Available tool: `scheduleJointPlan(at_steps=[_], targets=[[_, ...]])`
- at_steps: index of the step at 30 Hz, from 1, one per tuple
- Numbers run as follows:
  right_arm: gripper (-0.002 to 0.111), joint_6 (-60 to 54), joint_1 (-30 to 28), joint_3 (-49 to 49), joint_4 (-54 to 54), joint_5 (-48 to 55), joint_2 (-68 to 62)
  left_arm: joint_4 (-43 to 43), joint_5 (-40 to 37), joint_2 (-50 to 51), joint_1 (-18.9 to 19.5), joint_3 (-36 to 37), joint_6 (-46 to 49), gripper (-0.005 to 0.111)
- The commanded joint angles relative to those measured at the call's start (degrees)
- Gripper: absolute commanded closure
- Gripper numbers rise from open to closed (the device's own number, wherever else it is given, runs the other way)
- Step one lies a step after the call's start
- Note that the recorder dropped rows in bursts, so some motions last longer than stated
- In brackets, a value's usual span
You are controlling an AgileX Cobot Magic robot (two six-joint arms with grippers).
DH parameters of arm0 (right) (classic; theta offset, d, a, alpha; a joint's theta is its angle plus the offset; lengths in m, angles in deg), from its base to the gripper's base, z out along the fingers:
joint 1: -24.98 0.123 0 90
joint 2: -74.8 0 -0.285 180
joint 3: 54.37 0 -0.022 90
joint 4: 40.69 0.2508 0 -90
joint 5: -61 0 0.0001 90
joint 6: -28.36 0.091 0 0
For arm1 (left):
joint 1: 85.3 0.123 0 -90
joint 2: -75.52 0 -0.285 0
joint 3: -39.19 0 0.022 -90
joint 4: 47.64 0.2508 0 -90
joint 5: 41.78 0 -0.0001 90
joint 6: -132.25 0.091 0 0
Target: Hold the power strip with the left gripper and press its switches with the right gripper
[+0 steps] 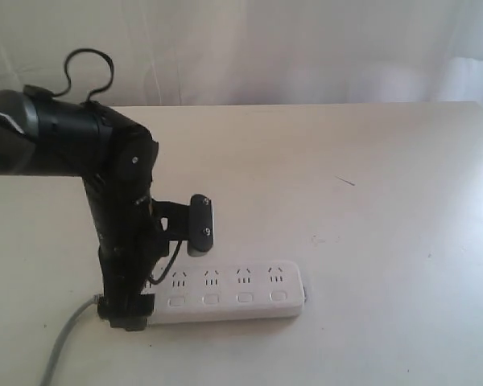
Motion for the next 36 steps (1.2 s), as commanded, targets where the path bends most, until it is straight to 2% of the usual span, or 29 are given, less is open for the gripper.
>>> scheduleJointPlan(at_steps=[1,8,18,21,22,27,29,30,33,34,36], targets=[[0.108,-0.91,-0.45,0.16,5.16,-8.04,0.33,-1.08,-1.14,-6.83,-0.35,0.45,0.65,0.016],[0.108,-0.91,-0.45,0.16,8.19,-8.8,0.33,-1.55,-0.78,-15.16,-0.35,0.45,0.7,0.016],[0.108,-0.91,-0.45,0.16,9.6,-13.47,0.33,-8.89,2.1,-30.73,-0.35,0.45,-0.94,0.018],[0.108,-0.29,-0.45,0.16,9.6,-14.78,0.33,-11.58,3.3,-34.24,-0.35,0.45,-0.94,0.029],[0.108,-0.19,-0.45,0.16,9.6,-14.92,0.33,-13.04,3.39,-36.29,-0.35,0.45,-0.94,0.037],[0.108,-0.65,-0.45,0.16,9.6,-15.6,0.33,-18.39,3.4,-40.94,-0.35,0.45,-0.94,0.059],[0.108,-0.65,-0.45,0.16,9.6,-15.77,0.33,-22.4,5.62,-43.05,-0.35,0.45,-0.94,0.08],[0.108,-0.65,-0.45,0.16,9.6,-15.77,0.64,-23.04,6.46,-43.68,-0.35,0.45,-0.94,0.085],[0.108,-0.65,-5.29,0.16,9.6,-14.14,3.43,-23.14,7.5,-45.7,-0.35,0.57,-1.95,0.103],[0.108,-0.65,-7.25,0.16,9.6,-14.14,4.31,-23.14,7.66,-46.3,-0.35,0.83,-1.98,0.107],[0.108,-0.65,-11.97,0.16,9.6,-15.23,6.56,-23.36,10.24,-47.92,-0.35,3.35,-2.31,0.107]])
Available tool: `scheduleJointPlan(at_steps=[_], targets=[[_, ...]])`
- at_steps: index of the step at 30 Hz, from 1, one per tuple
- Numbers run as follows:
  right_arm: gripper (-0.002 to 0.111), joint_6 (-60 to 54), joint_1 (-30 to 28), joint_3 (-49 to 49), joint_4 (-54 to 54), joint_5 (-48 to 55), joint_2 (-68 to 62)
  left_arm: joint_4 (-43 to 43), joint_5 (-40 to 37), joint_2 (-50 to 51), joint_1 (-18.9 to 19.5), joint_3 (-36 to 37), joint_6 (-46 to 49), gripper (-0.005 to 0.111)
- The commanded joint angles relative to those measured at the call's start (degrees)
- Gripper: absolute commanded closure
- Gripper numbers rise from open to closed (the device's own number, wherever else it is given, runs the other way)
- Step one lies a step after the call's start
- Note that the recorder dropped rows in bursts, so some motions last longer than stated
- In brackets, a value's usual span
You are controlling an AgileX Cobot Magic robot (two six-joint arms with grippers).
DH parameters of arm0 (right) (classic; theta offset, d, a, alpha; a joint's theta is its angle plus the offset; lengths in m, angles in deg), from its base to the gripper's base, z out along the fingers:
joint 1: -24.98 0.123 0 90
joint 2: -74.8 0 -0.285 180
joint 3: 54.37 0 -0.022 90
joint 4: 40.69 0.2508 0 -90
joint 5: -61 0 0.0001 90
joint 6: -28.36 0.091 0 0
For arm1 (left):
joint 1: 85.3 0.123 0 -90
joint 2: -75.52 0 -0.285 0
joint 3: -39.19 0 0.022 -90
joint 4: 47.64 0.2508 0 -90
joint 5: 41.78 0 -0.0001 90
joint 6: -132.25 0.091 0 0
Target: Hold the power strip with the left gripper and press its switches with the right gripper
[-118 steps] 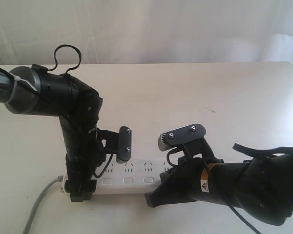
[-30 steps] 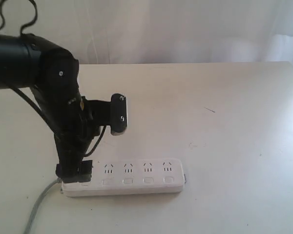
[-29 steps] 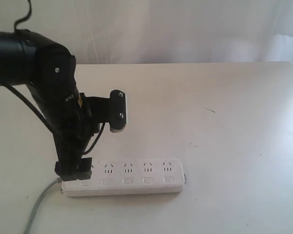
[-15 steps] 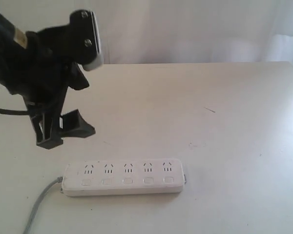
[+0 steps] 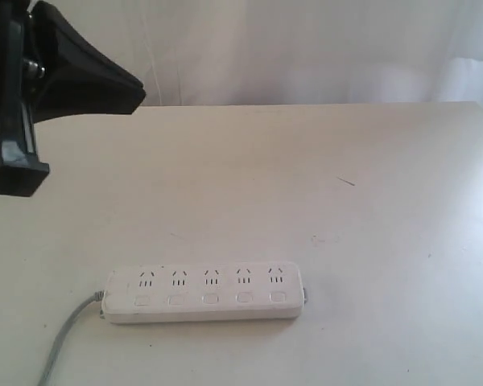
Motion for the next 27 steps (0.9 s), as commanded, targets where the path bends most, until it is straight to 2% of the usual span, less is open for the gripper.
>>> scheduleJointPlan(at_steps=[1,6,13,14,16,18,21,25,27], targets=[[0.108,-0.32,-8.61,0.16,-0.2,-1.24,4.26,-1.4,3.97,-3.23,-0.35,4.83,-1.51,0.107],[0.108,-0.32,-15.36,0.16,-0.31,-1.41,10.14,-1.54,8.83,-5.94,-0.35,12.21,-1.94,0.107],[0.108,-0.16,-15.85,0.16,-0.14,-7.16,13.68,-2.93,15.48,-11.07,-0.35,22.7,-2.1,0.107],[0.108,2.34,-15.85,0.16,2.5,-6.5,13.68,-3.34,15.91,-12.29,-0.35,24.13,-2.1,0.107],[0.108,3.15,-15.6,0.16,8.3,-0.99,13.53,-3.47,16.62,-14.72,-0.35,26.7,-2.53,0.107],[0.108,2.76,-15.6,0.16,13.55,9.12,13.53,-4.04,16.77,-17.77,-0.35,28.87,-4.19,0.107],[0.108,2.76,-15.6,0.16,15.52,25.08,13.53,-4.31,17.54,-22.36,-0.35,31.4,-6.75,0.107],[0.108,2.76,-15.6,0.9,10.33,44.58,13.53,-4.46,18.07,-26.83,-0.35,33.13,-9.01,0.107],[0.108,2.76,-15.81,2.61,-0.66,51.78,13.53,-5.04,18.07,-28.42,-0.35,33.42,-9.01,0.107]])
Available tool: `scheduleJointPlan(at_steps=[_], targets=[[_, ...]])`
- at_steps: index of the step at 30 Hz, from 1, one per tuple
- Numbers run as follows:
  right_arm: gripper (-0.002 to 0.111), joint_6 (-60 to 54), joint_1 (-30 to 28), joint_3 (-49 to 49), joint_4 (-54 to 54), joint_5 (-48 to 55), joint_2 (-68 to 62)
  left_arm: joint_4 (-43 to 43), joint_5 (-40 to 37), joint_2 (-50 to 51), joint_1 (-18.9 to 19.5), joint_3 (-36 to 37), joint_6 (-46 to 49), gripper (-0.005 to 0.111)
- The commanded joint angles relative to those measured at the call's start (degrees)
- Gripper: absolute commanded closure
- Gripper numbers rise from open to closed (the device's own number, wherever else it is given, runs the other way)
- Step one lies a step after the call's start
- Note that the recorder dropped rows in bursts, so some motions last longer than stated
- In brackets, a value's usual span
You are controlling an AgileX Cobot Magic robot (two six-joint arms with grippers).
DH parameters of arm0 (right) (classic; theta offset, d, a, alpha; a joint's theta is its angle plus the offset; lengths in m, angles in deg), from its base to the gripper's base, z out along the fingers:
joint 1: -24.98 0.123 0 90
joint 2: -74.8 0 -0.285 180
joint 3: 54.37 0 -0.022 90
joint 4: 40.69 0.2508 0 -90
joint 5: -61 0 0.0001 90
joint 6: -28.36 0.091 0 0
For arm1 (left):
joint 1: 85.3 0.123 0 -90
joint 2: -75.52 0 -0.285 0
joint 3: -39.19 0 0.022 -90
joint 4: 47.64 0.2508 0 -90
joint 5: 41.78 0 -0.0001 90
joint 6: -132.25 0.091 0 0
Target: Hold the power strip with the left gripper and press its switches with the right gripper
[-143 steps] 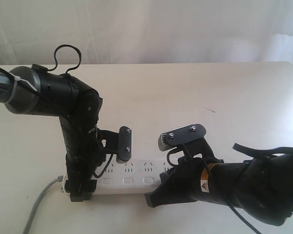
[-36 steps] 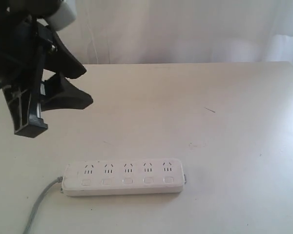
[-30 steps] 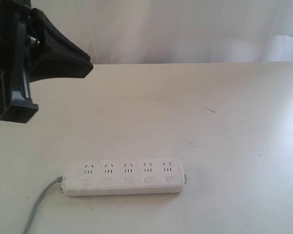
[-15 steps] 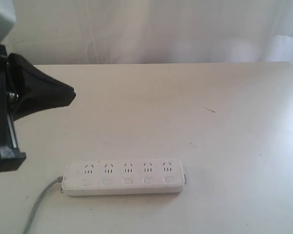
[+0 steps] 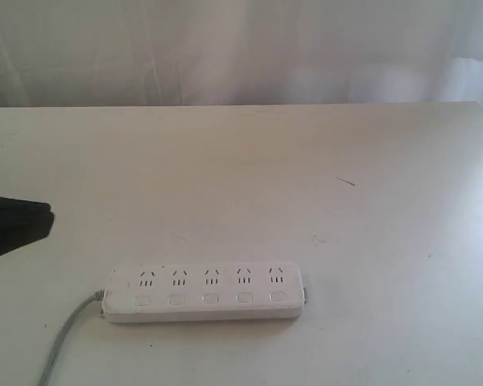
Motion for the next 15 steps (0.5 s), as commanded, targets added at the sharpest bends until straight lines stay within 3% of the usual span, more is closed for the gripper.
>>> scheduleJointPlan(at_steps=[1,15], targets=[[0.108,0.17,-0.26,3.42,-18.09,17.96,0.43,-1.91,0.64,-3.72,-0.35,0.92,-1.39,0.107],[0.108,0.17,-0.26,24.21,-19.89,15.9,8.29,-4.37,-1.13,-4.82,-0.35,1.26,-0.8,0.107]])
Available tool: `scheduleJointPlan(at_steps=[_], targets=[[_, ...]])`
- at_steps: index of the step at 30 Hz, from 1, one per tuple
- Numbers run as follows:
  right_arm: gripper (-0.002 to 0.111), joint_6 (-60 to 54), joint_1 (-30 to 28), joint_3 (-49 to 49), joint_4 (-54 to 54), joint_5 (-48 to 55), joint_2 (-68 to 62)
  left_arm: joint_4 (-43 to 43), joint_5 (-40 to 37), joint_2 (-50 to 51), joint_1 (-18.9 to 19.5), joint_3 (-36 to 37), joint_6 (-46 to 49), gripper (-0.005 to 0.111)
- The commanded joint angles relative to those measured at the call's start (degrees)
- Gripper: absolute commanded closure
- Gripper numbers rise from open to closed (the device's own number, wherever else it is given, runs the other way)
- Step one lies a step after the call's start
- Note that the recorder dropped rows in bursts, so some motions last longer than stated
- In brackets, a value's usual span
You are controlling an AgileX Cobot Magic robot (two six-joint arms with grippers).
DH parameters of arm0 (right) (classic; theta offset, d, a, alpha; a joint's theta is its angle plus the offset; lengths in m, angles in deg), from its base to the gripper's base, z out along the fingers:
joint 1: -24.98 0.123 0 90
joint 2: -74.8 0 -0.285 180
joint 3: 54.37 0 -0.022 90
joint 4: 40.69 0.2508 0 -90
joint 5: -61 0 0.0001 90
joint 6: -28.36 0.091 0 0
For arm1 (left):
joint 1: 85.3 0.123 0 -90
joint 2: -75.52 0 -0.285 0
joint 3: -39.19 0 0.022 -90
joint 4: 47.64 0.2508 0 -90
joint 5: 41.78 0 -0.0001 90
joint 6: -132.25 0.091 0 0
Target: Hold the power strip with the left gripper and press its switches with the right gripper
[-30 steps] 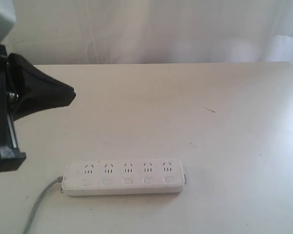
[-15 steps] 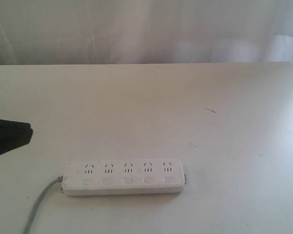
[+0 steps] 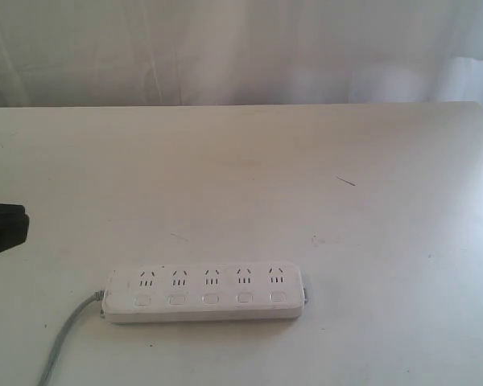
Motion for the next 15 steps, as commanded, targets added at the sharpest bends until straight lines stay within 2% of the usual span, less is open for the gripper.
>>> scheduleJointPlan(at_steps=[1,5,8,11,15], targets=[[0.108,0.17,-0.33,3.88,0.86,-2.68,0.78,-1.37,-0.23,-0.51,-0.35,0.47,0.18,0.107],[0.108,0.17,-1.53,4.04,10.46,-10.24,0.78,-1.37,-0.46,-0.51,-0.35,0.47,0.18,0.107],[0.108,0.17,-4.04,4.04,11.2,-14.32,0.78,-1.37,-0.46,-0.51,-0.35,0.47,0.18,0.107],[0.108,0.17,-8.02,4.13,10.62,-10.93,0.78,-1.54,-0.35,-0.51,-0.35,0.47,0.18,0.107],[0.108,0.17,-11.13,4.89,5.95,-1.36,0.78,-1.54,-0.35,-0.51,-0.35,0.47,0.18,0.107]])
